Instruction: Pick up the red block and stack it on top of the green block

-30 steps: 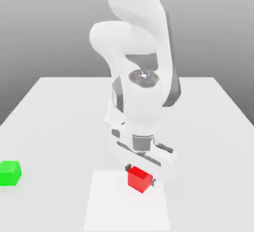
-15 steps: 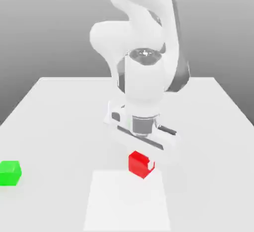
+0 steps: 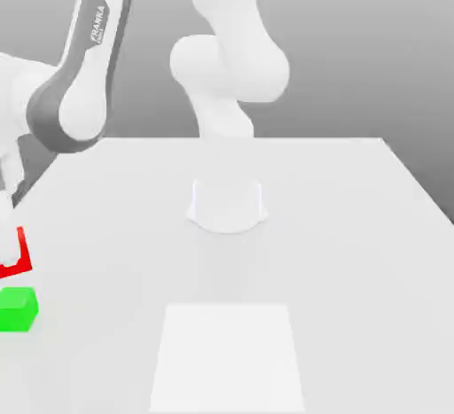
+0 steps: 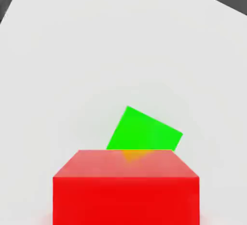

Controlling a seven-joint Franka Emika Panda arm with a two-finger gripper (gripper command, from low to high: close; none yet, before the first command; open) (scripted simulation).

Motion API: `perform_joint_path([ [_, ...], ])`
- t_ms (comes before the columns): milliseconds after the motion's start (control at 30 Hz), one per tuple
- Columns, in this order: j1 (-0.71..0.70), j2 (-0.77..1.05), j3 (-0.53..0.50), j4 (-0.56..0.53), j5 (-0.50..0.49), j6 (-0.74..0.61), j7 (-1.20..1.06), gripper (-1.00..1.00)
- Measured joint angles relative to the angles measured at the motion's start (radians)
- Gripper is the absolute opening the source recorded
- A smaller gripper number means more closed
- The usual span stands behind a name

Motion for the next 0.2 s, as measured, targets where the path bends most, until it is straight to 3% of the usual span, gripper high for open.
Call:
perform_joint_path([
  [67, -0.009, 0.070, 0.010, 0.006, 0.017, 0.063, -0.016, -1.00],
  [100, -0.012, 0.093, 0.014, 0.007, 0.023, 0.085, -0.021, 1.00],
  [200, -0.012, 0.093, 0.014, 0.007, 0.023, 0.085, -0.021, 1.00],
])
